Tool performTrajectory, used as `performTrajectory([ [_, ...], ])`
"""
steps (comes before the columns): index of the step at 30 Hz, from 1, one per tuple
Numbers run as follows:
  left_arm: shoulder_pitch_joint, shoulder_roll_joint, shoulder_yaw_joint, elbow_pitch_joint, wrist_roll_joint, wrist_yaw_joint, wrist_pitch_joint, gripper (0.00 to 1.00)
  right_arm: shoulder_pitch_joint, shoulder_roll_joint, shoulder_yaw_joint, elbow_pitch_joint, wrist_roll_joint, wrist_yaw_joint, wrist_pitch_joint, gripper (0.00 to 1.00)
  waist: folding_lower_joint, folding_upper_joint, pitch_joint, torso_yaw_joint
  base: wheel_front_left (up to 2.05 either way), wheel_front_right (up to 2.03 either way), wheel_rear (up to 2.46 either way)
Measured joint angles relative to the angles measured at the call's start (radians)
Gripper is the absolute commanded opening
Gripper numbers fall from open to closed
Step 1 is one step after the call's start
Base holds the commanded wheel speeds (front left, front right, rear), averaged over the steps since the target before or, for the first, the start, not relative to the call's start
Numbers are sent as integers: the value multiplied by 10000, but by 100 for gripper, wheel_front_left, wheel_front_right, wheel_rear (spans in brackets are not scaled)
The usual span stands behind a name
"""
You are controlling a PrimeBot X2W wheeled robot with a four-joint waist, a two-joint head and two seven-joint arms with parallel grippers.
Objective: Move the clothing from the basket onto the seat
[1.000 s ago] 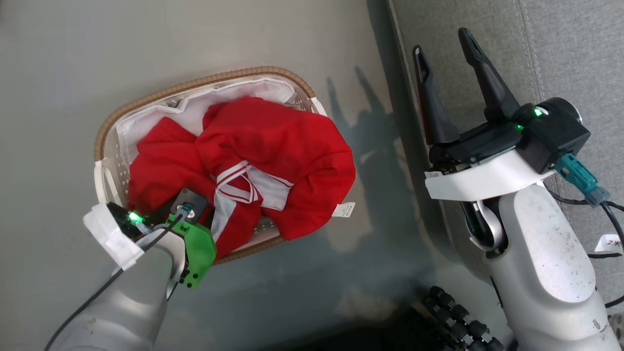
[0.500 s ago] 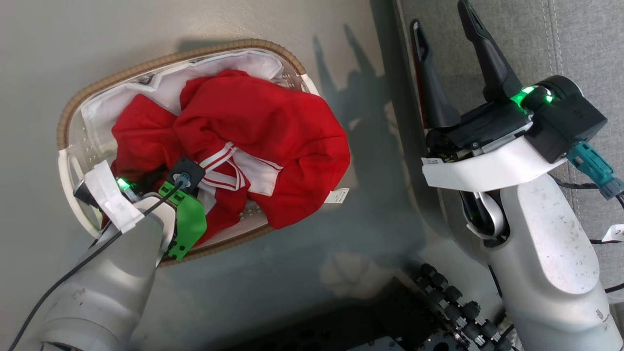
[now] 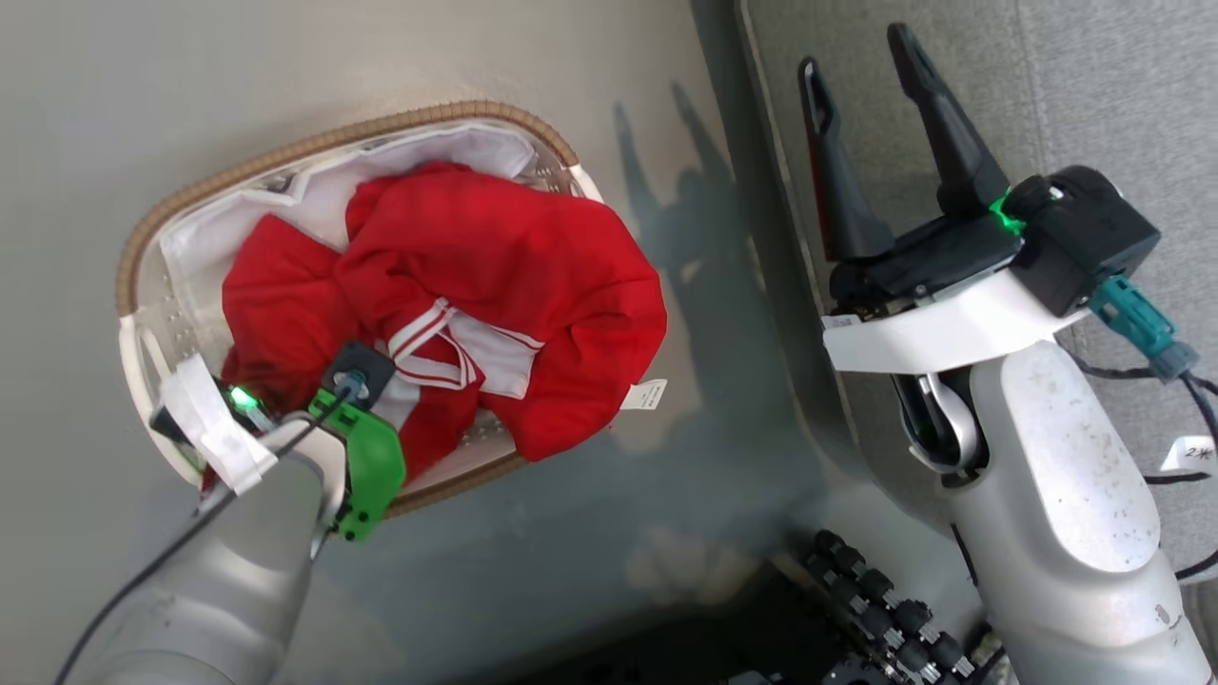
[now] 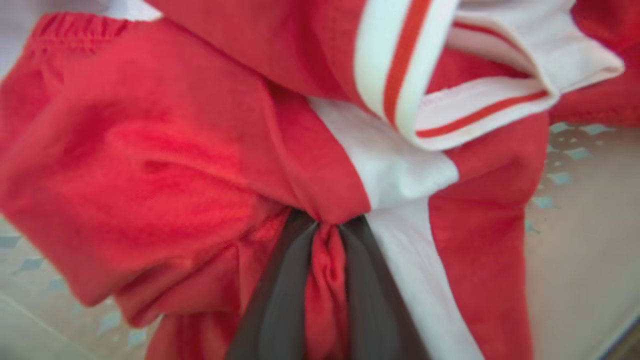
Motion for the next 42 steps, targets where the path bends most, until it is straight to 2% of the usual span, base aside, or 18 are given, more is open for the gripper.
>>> performTrajectory([
  [10,1317,-625,276,10,-807,-2,-692,0,888,6,-278,708,-470,0,-2,100,0,0,-1645,282,0,0,0],
  [20,2597,-957,558,-470,-1434,4,-1124,0,1901,4,-518,1327,-694,0,-2,100,0,1,-3613,747,0,0,0],
  [34,4378,-997,1703,-3609,-1760,476,-1160,0,3350,6,-520,1879,-855,0,0,100,0,0,-6236,1462,0,0,0],
  [42,4794,-961,2575,-5568,-1540,527,-1160,0,3846,6,-395,2086,-857,0,0,100,0,1,-7274,1799,0,0,0],
])
